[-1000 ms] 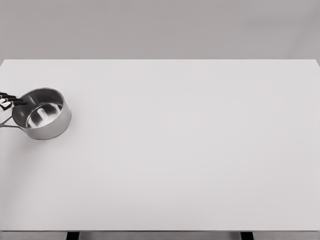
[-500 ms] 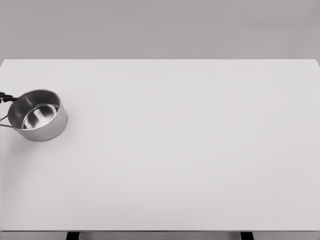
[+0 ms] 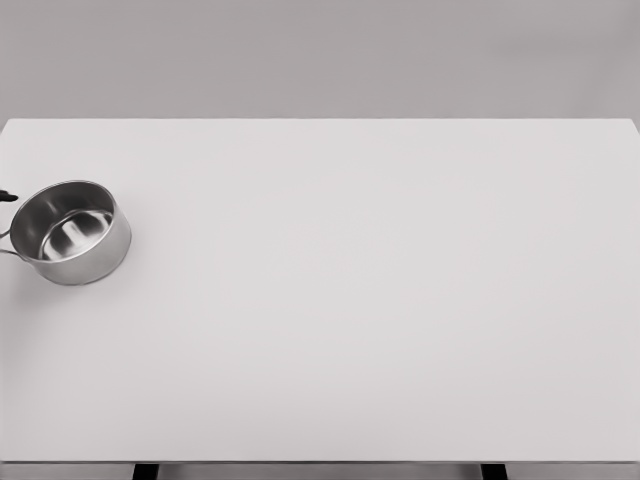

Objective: Rotate pot handle

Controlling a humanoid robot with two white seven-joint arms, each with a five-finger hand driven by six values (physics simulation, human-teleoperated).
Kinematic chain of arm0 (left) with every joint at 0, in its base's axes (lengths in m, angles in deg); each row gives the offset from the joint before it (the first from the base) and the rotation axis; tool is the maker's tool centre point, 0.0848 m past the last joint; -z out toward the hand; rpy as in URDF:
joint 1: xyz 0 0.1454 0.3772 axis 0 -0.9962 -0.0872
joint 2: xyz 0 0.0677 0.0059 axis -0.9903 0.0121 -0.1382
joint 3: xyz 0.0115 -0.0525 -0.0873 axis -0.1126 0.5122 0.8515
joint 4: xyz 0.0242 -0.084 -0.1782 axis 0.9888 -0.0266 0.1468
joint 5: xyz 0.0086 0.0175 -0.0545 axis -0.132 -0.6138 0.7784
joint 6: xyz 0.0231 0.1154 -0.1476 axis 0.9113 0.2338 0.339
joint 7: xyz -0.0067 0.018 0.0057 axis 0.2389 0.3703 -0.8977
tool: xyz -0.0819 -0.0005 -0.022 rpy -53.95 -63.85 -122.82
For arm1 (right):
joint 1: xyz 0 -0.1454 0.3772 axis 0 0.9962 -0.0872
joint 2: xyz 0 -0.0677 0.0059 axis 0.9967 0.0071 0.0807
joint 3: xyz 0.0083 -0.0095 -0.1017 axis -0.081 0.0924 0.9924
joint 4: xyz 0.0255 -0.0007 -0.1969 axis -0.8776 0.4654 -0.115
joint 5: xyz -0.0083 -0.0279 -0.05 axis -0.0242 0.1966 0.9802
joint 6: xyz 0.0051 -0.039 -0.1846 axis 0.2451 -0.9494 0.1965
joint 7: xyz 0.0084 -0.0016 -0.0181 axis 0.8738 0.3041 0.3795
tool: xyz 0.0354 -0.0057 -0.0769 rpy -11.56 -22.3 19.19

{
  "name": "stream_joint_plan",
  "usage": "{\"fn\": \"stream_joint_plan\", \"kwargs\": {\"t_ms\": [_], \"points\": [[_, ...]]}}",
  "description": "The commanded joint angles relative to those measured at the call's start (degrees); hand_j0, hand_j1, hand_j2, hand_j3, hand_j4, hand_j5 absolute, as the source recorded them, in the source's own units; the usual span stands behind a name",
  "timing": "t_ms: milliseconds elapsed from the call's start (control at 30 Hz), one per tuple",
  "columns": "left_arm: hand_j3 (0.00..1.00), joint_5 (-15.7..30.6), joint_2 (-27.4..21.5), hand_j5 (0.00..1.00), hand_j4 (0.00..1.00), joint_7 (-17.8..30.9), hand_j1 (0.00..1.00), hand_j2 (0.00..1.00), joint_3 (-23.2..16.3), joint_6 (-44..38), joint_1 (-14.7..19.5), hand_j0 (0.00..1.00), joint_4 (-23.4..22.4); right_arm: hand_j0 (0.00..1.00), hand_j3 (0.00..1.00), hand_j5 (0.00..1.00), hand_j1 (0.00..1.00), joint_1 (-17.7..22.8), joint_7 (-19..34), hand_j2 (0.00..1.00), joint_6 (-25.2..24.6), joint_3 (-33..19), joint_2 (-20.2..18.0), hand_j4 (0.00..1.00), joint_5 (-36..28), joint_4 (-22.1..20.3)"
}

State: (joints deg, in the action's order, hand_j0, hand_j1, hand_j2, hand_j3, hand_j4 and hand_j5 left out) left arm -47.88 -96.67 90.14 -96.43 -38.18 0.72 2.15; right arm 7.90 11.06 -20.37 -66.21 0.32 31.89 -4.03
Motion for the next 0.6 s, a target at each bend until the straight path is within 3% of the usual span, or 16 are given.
{"fn": "stream_joint_plan", "kwargs": {"t_ms": [0,567], "points": [[1.0,0.2,0.2,1.0,1.0,0.0,1.0,1.0,-0.1,-0.1,0.0,1.0,0.0,1.0,1.0,1.0,1.0,0.0,0.0,1.0,0.0,0.0,0.0,1.0,0.0,0.0],[1.0,0.2,1.6,1.0,1.0,0.0,1.0,1.0,0.1,-0.1,1.8,1.0,-1.6,1.0,1.0,1.0,1.0,0.0,0.0,1.0,0.0,0.0,0.0,1.0,0.0,0.0]]}}
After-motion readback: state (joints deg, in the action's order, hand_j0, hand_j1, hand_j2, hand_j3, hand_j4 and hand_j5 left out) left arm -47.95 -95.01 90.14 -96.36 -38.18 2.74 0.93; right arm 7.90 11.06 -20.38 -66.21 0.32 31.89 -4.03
